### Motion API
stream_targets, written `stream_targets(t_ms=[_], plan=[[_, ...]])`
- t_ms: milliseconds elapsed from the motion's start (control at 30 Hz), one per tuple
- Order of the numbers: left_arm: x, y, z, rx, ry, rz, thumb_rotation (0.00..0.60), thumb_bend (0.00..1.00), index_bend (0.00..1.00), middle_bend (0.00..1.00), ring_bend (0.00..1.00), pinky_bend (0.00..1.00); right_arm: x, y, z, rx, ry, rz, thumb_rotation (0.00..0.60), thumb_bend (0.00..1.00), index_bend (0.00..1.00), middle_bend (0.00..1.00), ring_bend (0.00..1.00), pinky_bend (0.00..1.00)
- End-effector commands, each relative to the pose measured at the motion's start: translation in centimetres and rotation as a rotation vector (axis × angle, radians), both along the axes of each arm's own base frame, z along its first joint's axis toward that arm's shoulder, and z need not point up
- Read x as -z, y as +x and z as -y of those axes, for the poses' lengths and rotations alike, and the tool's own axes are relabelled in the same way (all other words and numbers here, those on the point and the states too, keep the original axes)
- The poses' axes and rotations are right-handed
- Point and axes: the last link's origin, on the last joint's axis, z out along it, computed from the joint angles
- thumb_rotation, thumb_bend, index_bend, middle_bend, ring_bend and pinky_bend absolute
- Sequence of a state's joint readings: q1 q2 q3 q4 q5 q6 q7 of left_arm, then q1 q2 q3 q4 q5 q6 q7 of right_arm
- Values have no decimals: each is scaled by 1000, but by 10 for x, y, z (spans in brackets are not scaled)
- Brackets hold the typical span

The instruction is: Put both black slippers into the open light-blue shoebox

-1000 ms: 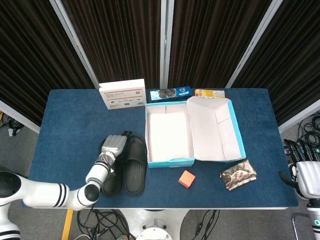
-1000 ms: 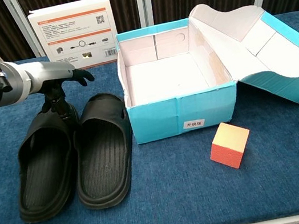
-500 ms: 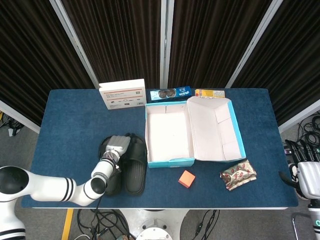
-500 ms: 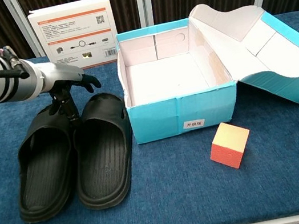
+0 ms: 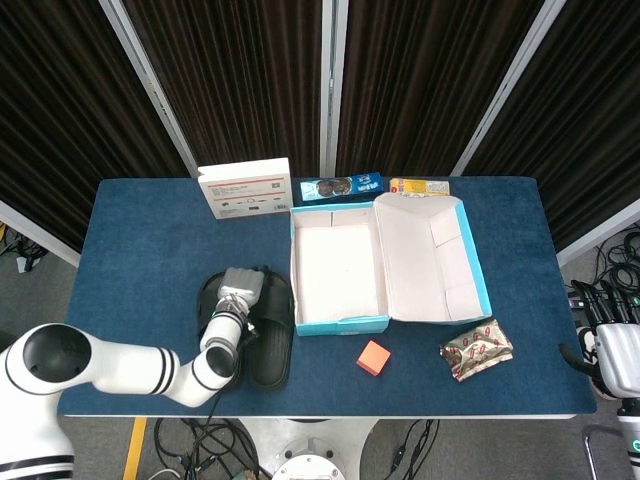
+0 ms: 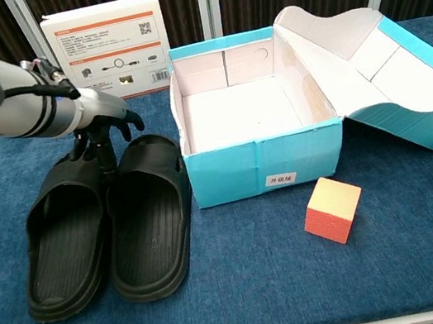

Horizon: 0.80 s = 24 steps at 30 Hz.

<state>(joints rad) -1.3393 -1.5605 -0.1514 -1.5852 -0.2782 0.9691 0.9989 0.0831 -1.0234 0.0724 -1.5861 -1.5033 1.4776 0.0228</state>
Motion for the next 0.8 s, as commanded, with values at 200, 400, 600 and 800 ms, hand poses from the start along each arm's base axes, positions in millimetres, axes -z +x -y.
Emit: stream_targets(t_ms=[200, 400, 600, 800], plan=[[9, 9, -4, 49, 18, -109, 600, 0, 191, 244, 786, 704, -1, -2, 0, 6, -1, 2, 600, 124, 50, 133, 0, 86], [11, 10, -6, 45, 45, -96, 600, 0, 420, 520, 854, 719, -1, -4, 0, 14, -4, 6, 600, 127, 50, 134, 0, 86], [-2, 9, -7, 61, 101, -70, 600, 0, 489, 590, 861, 724, -1, -4, 1, 11, -3, 8, 600, 129, 50, 135, 0, 86], [-24, 9, -5, 90, 178, -53, 600, 0, 494, 596, 861, 725, -1, -2, 2, 2, -1, 9, 600, 130, 49, 135, 0, 86]])
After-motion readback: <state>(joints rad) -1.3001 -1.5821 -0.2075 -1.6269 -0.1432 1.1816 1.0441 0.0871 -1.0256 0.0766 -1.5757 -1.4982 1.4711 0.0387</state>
